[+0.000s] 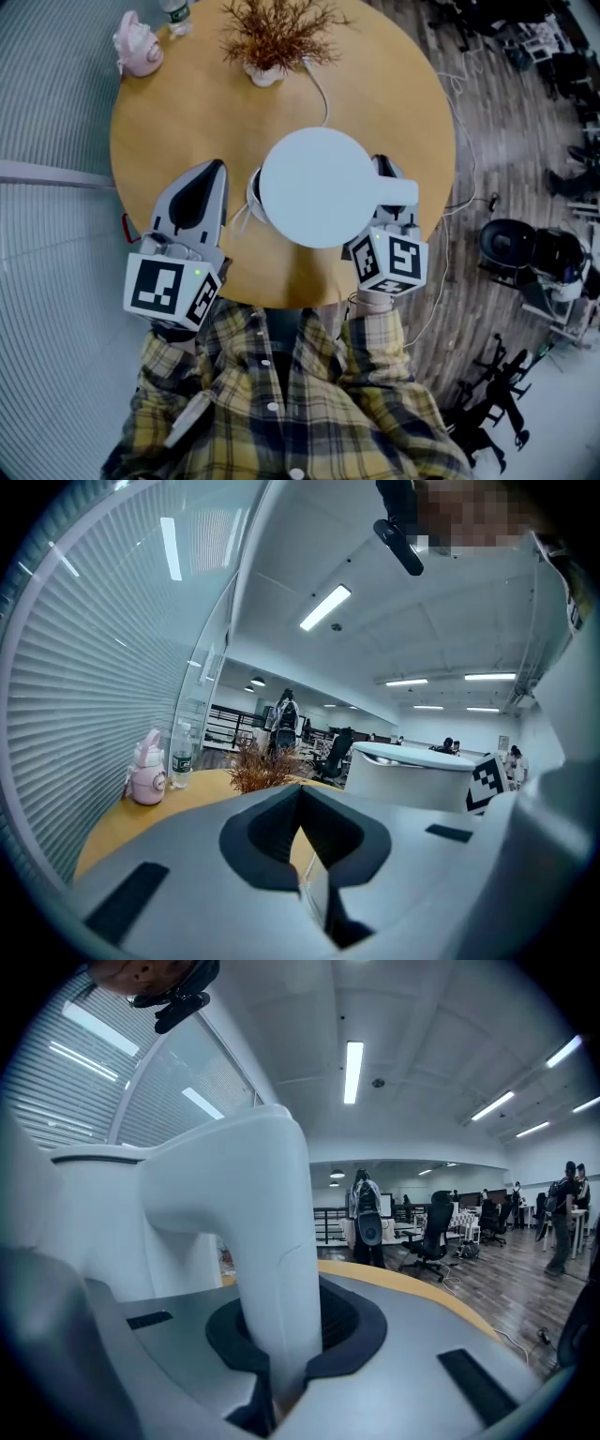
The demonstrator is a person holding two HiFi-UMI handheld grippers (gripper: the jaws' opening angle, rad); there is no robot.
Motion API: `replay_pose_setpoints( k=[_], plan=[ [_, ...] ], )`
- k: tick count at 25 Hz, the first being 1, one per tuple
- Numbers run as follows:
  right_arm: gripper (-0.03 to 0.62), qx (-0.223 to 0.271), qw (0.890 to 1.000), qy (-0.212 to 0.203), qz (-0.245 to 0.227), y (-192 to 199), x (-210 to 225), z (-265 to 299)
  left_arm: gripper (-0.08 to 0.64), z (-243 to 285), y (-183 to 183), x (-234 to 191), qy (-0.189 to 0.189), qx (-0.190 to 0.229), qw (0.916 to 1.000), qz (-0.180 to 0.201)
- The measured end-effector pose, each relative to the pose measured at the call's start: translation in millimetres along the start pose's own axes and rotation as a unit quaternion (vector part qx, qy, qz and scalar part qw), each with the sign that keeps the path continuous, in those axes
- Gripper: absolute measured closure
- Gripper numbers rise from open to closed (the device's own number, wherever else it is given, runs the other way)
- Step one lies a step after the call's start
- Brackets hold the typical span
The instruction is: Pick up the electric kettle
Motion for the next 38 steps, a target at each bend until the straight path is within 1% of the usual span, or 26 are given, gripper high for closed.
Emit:
replay_pose_setpoints(
  k=[7, 14, 19, 27, 38],
  plan=[
    [0.546, 0.007, 1.0, 0.003, 0.005, -26, 13, -28, 0.558, -7, -20, 26, 0.019, 0.016, 0.9996, 0.011],
    [0.546, 0.007, 1.0, 0.001, -0.003, -47, 21, -67, 0.558, -19, -33, 54, 0.041, 0.024, 0.9986, 0.024],
    [0.546, 0.008, 1.0, -0.002, -0.007, -50, 25, -91, 0.558, -27, -31, 71, 0.054, 0.023, 0.9978, 0.031],
    [0.545, 0.013, 1.0, 0.009, 0.005, -54, 30, -124, 0.558, -39, -25, 93, 0.079, 0.017, 0.9959, 0.04],
    [0.545, 0.011, 0.999, 0.029, 0.018, -59, 42, -143, 0.558, -35, -22, 108, 0.101, 0.013, 0.9937, 0.047]
  ],
)
Point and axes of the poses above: the fingertips, and each gripper's own axes: z forward along the fingers, x to its right, y out of its underside, the point moved 5 cm from there along -z, backward along the fingers, and after that the axes turned 4 degrees about -z, right-handed, at the moved point
